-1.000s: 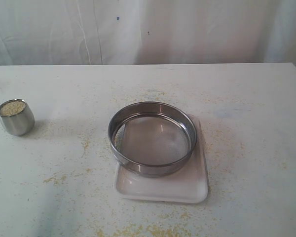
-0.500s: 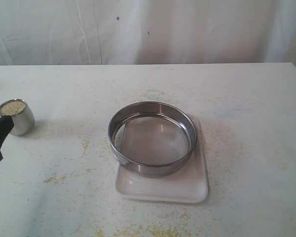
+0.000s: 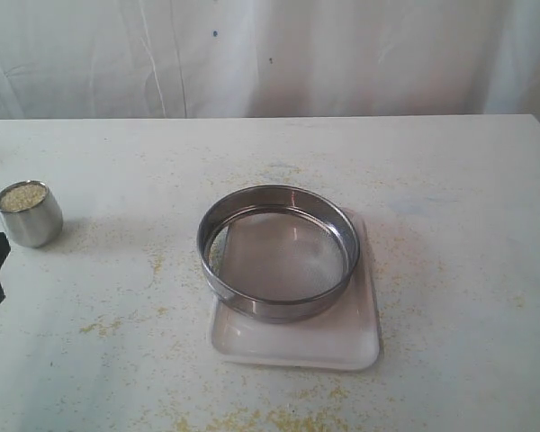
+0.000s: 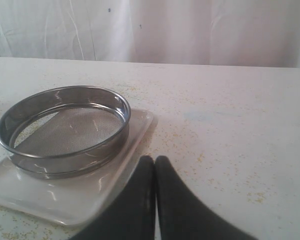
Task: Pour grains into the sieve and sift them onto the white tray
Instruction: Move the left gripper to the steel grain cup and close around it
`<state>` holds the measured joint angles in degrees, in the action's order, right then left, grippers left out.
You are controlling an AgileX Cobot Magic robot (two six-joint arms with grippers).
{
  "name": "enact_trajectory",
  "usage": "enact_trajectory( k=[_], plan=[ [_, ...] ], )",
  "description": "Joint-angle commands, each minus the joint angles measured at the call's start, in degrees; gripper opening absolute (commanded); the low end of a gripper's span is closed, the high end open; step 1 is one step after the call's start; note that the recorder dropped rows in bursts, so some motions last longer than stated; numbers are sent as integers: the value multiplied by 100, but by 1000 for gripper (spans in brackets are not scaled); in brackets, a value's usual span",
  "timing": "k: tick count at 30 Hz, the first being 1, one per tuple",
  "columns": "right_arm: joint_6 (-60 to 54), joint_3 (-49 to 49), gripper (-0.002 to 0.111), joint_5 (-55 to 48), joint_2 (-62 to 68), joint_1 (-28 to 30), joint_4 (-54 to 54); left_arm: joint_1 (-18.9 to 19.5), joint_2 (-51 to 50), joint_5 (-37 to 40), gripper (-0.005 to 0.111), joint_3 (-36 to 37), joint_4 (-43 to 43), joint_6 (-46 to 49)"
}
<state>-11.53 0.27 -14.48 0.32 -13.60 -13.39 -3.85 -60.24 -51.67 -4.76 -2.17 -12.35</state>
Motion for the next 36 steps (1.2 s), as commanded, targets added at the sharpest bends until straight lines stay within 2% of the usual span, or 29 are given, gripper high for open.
enact_trajectory(
  k=[1, 7, 12, 23, 30, 36],
  plan=[
    [-29, -27, 0, 43, -32, 38, 23, -25, -759, -545, 78, 29, -101, 65],
    [-29, -27, 0, 43, -32, 38, 23, -25, -1882, -1521, 88, -119, -333, 230],
    [-29, -27, 0, 43, -32, 38, 23, -25, -2774, -1647, 96, -623, -350, 230],
    [-29, -27, 0, 43, -32, 38, 23, 31, -4352, -1830, 96, -1792, -815, 230],
    [-29, -27, 0, 43, -32, 38, 23, 304, -4947, -1830, 96, -2315, -772, 230],
    [-29, -27, 0, 43, -32, 38, 23, 381, -5253, -1830, 96, -2706, -733, 230]
  ],
)
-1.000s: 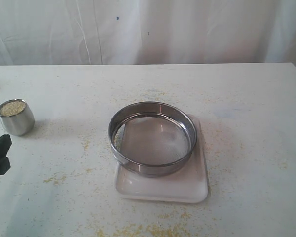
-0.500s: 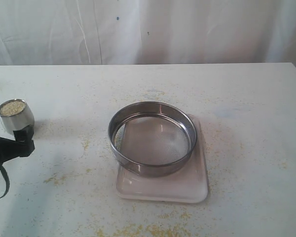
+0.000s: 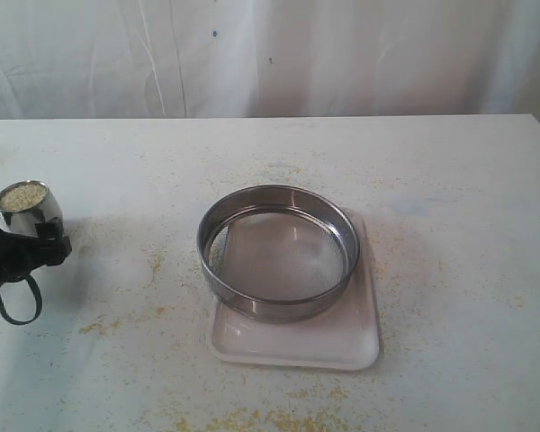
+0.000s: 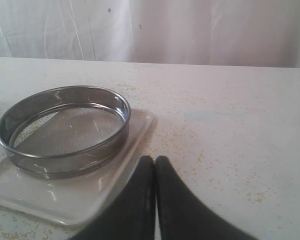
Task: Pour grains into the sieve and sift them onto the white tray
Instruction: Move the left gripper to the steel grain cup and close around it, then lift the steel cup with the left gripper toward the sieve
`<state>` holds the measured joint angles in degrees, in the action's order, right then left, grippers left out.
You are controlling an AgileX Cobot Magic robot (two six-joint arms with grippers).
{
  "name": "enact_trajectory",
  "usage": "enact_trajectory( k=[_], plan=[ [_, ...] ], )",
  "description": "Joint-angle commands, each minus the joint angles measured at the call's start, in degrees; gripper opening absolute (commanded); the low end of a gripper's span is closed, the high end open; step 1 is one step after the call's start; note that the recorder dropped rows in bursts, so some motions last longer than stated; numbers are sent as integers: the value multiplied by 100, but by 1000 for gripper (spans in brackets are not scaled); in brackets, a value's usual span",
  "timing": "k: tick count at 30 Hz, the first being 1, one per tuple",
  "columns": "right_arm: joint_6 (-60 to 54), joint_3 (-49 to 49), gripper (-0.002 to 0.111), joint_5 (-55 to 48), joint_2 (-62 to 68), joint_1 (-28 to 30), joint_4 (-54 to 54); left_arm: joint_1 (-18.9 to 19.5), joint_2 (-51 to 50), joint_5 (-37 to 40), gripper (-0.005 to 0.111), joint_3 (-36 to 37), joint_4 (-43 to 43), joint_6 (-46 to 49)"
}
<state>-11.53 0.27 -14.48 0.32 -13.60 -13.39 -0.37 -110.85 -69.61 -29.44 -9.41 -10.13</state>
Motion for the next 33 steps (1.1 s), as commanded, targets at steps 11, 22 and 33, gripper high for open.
enact_trajectory(
  k=[11, 22, 33],
  plan=[
    [-29, -27, 0, 43, -32, 38, 23, 33, -682, -35, 96, -839, 50, 8],
    [-29, -27, 0, 43, -32, 38, 23, 175, -682, -35, 96, -958, -26, 8],
    [-29, -27, 0, 43, -32, 38, 23, 208, -843, -35, 96, -1072, 132, 8]
  ],
)
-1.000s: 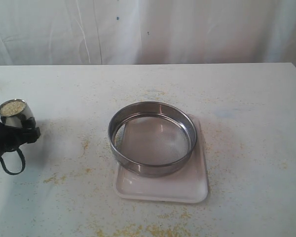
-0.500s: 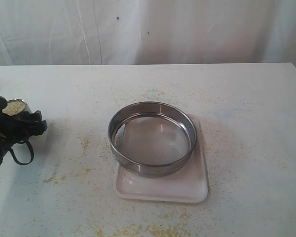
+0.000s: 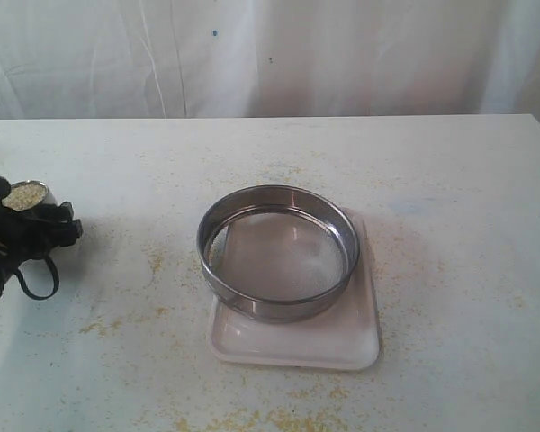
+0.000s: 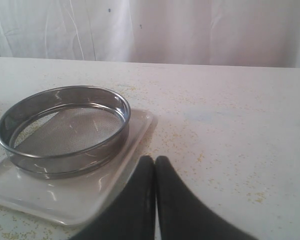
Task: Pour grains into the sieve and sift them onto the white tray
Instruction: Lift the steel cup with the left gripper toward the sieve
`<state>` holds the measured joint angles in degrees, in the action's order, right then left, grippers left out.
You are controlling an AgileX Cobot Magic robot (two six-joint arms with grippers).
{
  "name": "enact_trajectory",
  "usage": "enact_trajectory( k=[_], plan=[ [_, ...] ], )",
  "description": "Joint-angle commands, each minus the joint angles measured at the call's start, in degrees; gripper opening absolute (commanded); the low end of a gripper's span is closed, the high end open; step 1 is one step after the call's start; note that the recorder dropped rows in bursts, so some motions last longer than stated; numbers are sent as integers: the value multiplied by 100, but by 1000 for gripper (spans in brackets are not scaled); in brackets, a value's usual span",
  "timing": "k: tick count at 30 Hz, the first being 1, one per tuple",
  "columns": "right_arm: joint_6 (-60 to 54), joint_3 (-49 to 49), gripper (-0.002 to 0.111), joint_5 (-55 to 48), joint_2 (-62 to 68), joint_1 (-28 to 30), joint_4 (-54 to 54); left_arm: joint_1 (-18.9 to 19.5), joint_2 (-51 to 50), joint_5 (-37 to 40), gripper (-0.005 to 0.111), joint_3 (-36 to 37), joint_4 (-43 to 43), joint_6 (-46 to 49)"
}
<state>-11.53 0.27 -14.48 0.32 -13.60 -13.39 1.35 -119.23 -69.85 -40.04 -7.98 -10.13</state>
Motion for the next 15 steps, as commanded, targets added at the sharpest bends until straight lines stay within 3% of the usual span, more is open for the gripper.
enact_trajectory(
  k=[1, 15],
  plan=[
    [-29, -27, 0, 43, -32, 38, 23, 36, -5, -11, 96, -12, -47, 8],
    [-29, -27, 0, 43, -32, 38, 23, 36, -8, 93, 96, -272, -38, 8]
  ],
)
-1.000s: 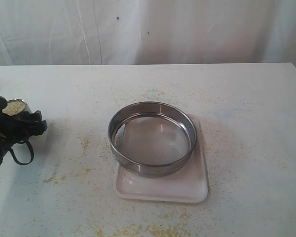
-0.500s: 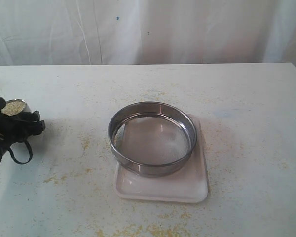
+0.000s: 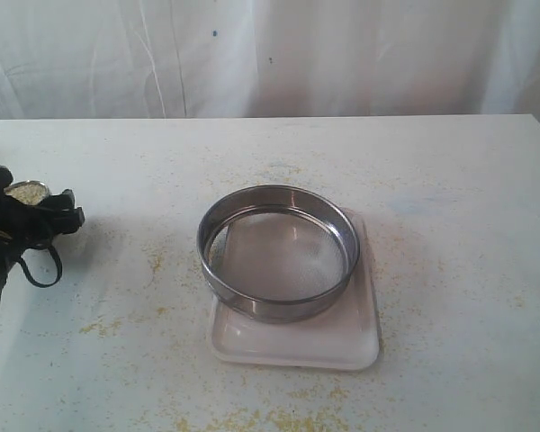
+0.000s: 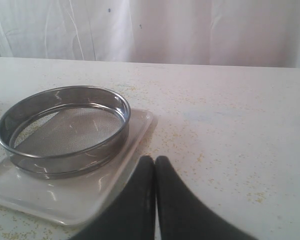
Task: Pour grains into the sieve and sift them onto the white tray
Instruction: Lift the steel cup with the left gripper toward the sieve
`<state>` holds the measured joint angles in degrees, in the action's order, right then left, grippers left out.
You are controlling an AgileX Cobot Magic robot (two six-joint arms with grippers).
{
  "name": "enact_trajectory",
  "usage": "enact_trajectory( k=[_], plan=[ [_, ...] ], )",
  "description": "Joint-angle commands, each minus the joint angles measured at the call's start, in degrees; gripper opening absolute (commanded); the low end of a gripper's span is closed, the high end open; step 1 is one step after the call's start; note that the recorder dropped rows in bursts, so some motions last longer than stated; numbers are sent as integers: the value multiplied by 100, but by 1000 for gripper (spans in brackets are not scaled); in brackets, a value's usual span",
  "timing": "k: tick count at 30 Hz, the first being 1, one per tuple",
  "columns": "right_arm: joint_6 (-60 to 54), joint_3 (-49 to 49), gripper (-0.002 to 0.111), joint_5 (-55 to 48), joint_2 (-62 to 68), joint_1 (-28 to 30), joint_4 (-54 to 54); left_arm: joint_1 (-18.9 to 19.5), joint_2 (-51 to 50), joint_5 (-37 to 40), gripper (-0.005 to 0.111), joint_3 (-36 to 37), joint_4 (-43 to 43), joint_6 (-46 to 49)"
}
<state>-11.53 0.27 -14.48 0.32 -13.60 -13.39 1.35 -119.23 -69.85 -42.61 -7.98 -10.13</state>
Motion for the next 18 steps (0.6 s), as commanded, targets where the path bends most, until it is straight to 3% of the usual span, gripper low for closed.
enact_trajectory(
  k=[1, 6, 10, 13, 16, 17, 18],
  plan=[
    [-29, -27, 0, 43, -32, 38, 23, 36, -19, 107, 96, -15, -38, 8],
    [-29, -27, 0, 43, -32, 38, 23, 36, -18, 104, 93, -15, -50, 8],
    [-29, -27, 0, 43, -32, 38, 23, 36, -18, 133, 82, -15, -72, 8],
    [-29, -27, 0, 43, -32, 38, 23, 36, -18, 316, 53, -15, -72, -46],
    [-29, -27, 0, 43, -32, 38, 23, 36, -18, 523, 8, -15, -24, -58],
    [-29, -27, 0, 43, -32, 38, 23, 36, -18, 524, 1, -15, 21, -7],
    [-29, -27, 0, 43, -32, 38, 23, 36, -18, 524, 1, -15, 91, -7]
  ],
)
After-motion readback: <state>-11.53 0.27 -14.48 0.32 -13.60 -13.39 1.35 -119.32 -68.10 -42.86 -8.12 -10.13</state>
